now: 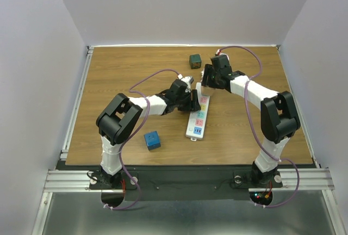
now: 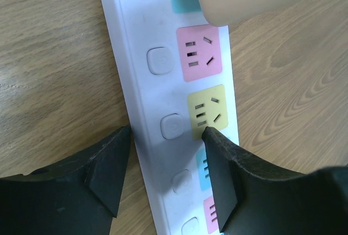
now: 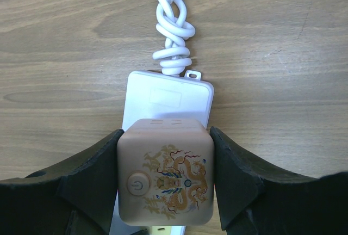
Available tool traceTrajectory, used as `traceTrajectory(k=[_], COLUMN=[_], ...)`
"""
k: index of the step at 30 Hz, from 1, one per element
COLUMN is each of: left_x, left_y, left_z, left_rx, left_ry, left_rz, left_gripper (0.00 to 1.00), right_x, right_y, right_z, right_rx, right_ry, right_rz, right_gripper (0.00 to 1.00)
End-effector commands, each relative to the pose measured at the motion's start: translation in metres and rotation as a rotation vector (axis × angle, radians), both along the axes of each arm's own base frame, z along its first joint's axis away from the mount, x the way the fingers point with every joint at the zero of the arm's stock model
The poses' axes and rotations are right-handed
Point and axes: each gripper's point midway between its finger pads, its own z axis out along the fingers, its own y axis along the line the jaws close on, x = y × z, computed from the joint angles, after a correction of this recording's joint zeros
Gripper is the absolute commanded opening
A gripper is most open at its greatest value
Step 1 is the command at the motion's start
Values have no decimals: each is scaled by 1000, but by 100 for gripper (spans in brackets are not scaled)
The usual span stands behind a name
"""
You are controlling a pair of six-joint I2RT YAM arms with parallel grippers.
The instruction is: Insert the plug
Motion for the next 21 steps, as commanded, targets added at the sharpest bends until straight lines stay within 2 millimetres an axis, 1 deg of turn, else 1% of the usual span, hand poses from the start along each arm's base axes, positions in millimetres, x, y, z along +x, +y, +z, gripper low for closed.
traceTrajectory(k=[1,5,12,13,17,21], left_x=[-11,-11,-13,-13,-15,-17], left_y=[3,1,-2,-2,-3,-5], left_z=[-10,-9,-6,-6,-5,-5], left_rx=[31,26,18,18,17,17], left_ry=[16,17,15,15,17,17], left_rz=[-17,-19,-21,-23,-24,-30], left_gripper=[66,66,63,63,63,63], right_x=[0,-7,-15,-16,-20,-23], right_y=[-10,-8,-8,-9,-14,-20], right_z=[-19,-21,-32,-27,-24,-12], right_rx=[-52,-63,-91,-98,-124,-131], right_ry=[3,8,22,5,-18,-65], right_rz=[-41,-35,-72,-96,-140,-183], right_gripper=[0,0,0,0,0,0])
